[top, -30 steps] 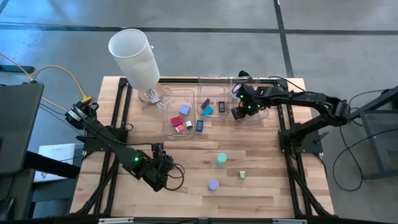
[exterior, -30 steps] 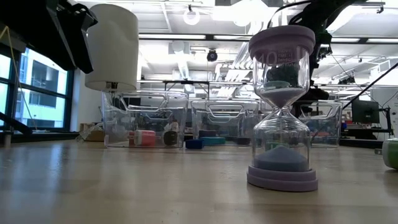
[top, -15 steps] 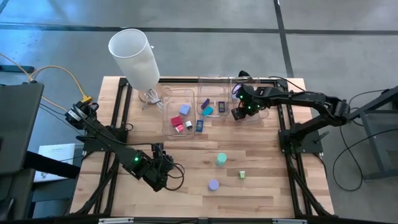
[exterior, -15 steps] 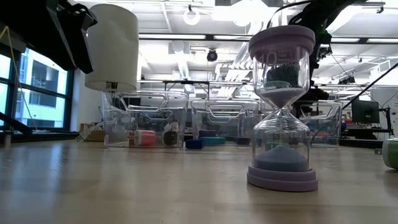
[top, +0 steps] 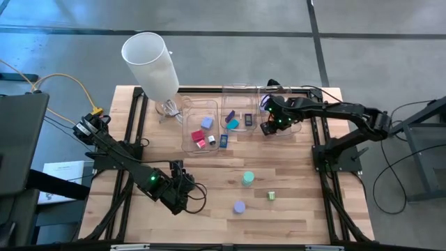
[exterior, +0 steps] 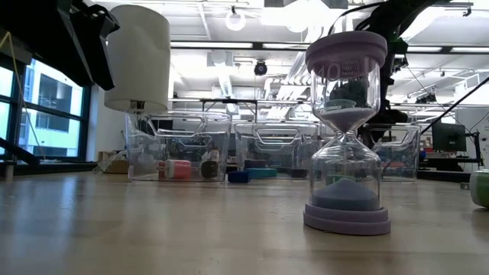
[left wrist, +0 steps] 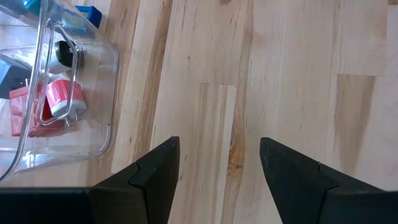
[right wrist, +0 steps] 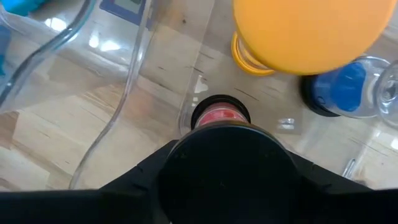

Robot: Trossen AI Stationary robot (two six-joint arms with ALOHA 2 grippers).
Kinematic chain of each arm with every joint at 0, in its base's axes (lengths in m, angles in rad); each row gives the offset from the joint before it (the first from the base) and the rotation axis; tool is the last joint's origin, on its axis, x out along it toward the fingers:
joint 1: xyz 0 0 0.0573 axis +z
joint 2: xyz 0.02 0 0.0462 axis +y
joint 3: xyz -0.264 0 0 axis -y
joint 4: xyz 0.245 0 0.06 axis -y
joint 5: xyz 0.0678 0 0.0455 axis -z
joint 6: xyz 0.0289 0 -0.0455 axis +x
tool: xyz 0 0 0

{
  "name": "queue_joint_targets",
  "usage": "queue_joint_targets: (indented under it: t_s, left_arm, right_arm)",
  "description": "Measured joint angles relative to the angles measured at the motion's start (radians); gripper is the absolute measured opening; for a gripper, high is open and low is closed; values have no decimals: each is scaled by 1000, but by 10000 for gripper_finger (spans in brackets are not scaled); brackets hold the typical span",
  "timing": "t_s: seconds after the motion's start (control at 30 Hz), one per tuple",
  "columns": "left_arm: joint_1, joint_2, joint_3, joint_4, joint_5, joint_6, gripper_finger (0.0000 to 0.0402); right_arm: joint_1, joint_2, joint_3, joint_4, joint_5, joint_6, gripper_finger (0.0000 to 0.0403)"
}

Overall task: Pick & Place Office items
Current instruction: Put the pink hourglass into the right transparent bin

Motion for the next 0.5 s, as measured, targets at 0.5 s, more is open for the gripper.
queue_joint_targets:
  t_s: [0.5]
  left_arm:
    - [0,0,0,0,0,0,214]
  right_arm:
    - [0,5,1,29,-4,31,212]
